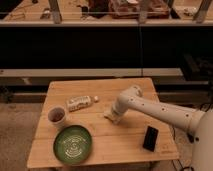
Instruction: Wipe the white sponge on the table
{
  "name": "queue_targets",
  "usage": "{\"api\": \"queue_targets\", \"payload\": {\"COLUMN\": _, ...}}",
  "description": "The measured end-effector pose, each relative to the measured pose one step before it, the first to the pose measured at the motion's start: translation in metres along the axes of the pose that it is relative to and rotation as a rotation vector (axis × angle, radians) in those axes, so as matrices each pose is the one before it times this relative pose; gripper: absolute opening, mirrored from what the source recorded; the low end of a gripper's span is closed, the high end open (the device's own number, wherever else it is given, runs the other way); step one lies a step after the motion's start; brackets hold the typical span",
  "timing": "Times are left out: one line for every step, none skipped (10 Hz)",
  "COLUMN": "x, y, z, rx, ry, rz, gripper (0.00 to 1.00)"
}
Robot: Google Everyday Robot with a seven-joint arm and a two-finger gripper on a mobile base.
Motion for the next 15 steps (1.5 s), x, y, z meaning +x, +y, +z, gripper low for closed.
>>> {"api": "queue_targets", "payload": {"x": 0.0033, "y": 0.01158, "z": -0.00161, "rx": -0.00302, "ry": 0.00662, "rz": -0.0126, "gripper": 0.01}}
{"api": "queue_targets", "payload": {"x": 0.0099, "y": 0.00964, "z": -0.00332, "rx": -0.0028, "ry": 0.0088, "rz": -0.01033, "gripper": 0.01}}
{"api": "queue_targets", "payload": {"x": 0.00916, "y": 0.00964, "z": -0.0027, "rx": -0.00621, "ry": 0.00695, "rz": -0.00523, "gripper": 0.01}}
{"api": "queue_targets", "payload": {"x": 0.01738, "y": 0.01565, "z": -0.00386, "rx": -0.01103, "ry": 0.01205, "rz": -0.00243, "gripper": 0.01}}
{"api": "queue_targets", "payload": {"x": 0.02412, "y": 0.01305, "z": -0.00553, "rx": -0.01, "ry": 0.01136, "rz": 0.01549, "gripper": 0.01}}
{"api": "queue_targets", "payload": {"x": 0.01336, "y": 0.00214, "z": -0.00344, "rx": -0.00115, "ry": 0.00086, "rz": 0.0141, "gripper": 0.01}}
{"api": "queue_targets", "payload": {"x": 0.01723, "y": -0.00114, "z": -0.00507, "rx": 0.00276, "ry": 0.00642, "rz": 0.02072, "gripper": 0.01}}
{"api": "queue_targets", "payload": {"x": 0.02254, "y": -0.00654, "z": -0.00787, "rx": 0.01294, "ry": 0.00776, "rz": 0.03759, "gripper": 0.01}}
{"api": "queue_targets", "payload": {"x": 0.01387, "y": -0.00792, "z": -0.00685, "rx": 0.01377, "ry": -0.00095, "rz": 0.03747, "gripper": 0.01}}
{"api": "queue_targets", "payload": {"x": 0.0066, "y": -0.00642, "z": -0.00467, "rx": 0.01027, "ry": -0.00747, "rz": 0.02849, "gripper": 0.01}}
{"api": "queue_targets", "payload": {"x": 0.00714, "y": -0.01211, "z": -0.00697, "rx": 0.0156, "ry": -0.01963, "rz": 0.0472, "gripper": 0.01}}
{"api": "queue_targets", "payload": {"x": -0.00275, "y": -0.01024, "z": -0.00219, "rx": 0.00556, "ry": -0.01457, "rz": 0.02759, "gripper": 0.01}}
{"api": "queue_targets", "payload": {"x": -0.00398, "y": -0.00976, "z": 0.00197, "rx": 0.00187, "ry": -0.007, "rz": 0.01452, "gripper": 0.01}}
{"api": "queue_targets", "payload": {"x": -0.0096, "y": -0.01383, "z": 0.00398, "rx": 0.00277, "ry": -0.00623, "rz": 0.01197, "gripper": 0.01}}
{"api": "queue_targets", "payload": {"x": -0.01313, "y": -0.0163, "z": 0.00627, "rx": 0.00372, "ry": -0.00474, "rz": 0.01094, "gripper": 0.01}}
